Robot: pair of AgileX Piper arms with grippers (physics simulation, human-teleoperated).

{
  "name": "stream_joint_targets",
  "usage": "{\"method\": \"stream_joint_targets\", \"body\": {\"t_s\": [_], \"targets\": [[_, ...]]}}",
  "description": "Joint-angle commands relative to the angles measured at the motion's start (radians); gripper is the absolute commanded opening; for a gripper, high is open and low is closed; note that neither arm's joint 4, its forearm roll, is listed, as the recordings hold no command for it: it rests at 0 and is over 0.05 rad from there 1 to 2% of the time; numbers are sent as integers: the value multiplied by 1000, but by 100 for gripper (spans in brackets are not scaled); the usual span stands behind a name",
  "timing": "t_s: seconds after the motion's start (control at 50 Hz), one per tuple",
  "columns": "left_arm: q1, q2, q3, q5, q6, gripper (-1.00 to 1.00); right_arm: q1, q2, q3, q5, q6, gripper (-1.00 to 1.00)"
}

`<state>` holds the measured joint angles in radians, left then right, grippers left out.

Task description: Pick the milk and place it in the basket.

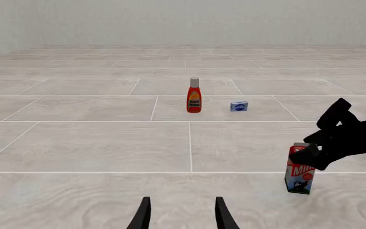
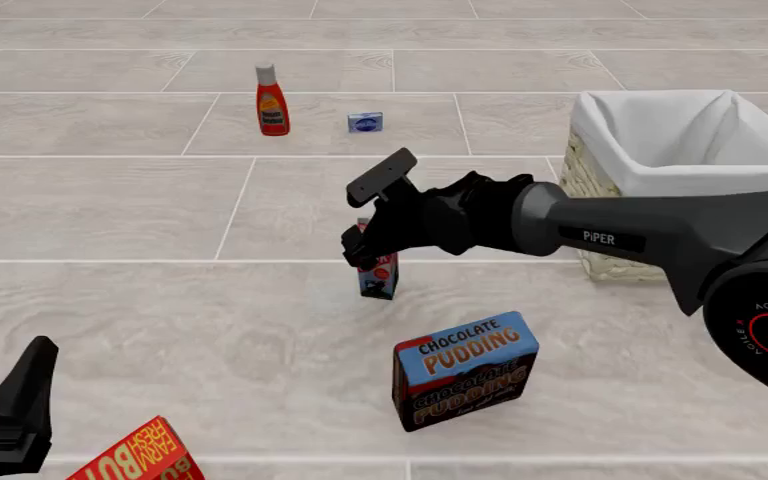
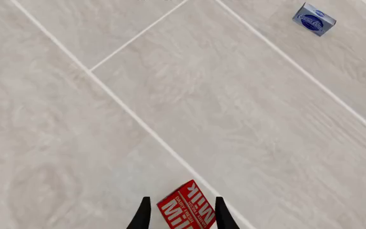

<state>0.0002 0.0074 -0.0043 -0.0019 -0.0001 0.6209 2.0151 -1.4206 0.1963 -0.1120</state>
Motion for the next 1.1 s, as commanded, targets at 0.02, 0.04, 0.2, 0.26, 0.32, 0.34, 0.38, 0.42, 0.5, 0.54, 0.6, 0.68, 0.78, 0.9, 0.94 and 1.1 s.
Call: {"method": "stream_joint_targets", "body": {"t_s": [0.02, 0.04, 0.2, 0.26, 0.32, 0.34, 0.38, 0.42, 0.5, 0.54, 0.6, 0.68, 0.78, 0.9, 0.94, 1.1], "targets": [[0, 0, 0, 0, 0, 100, 21, 52, 51, -10, -11, 100], [0, 0, 0, 0, 0, 100, 21, 50, 53, -9, -11, 100], [0, 0, 0, 0, 0, 100, 20, 48, 64, -16, -26, -100], [0, 0, 0, 0, 0, 100, 23, 40, 70, -15, -26, -100], [0, 0, 0, 0, 0, 100, 28, 29, 81, -19, -24, -100], [0, 0, 0, 0, 0, 100, 31, 26, 86, -21, -23, -100], [0, 0, 0, 0, 0, 100, 36, 20, 96, -24, -19, -100], [0, 0, 0, 0, 0, 100, 37, 19, 97, -22, -13, -100], [0, 0, 0, 0, 0, 100, 41, 4, 105, -22, -6, -100], [0, 0, 0, 0, 0, 100, 38, 3, 101, -19, -8, -100], [0, 0, 0, 0, 0, 100, 33, -8, 95, -11, -13, -100], [0, 0, 0, 0, 0, 100, 21, -32, 83, 7, -23, -100], [0, 0, 0, 0, 0, 100, 11, -58, 75, 20, -32, -100], [0, 0, 0, 0, 0, 100, -4, -95, 58, 46, -51, -100], [0, 0, 0, 0, 0, 100, -6, -111, 59, 56, -59, -100], [0, 0, 0, 0, 0, 100, -16, -164, 57, 87, -80, -100]]}}
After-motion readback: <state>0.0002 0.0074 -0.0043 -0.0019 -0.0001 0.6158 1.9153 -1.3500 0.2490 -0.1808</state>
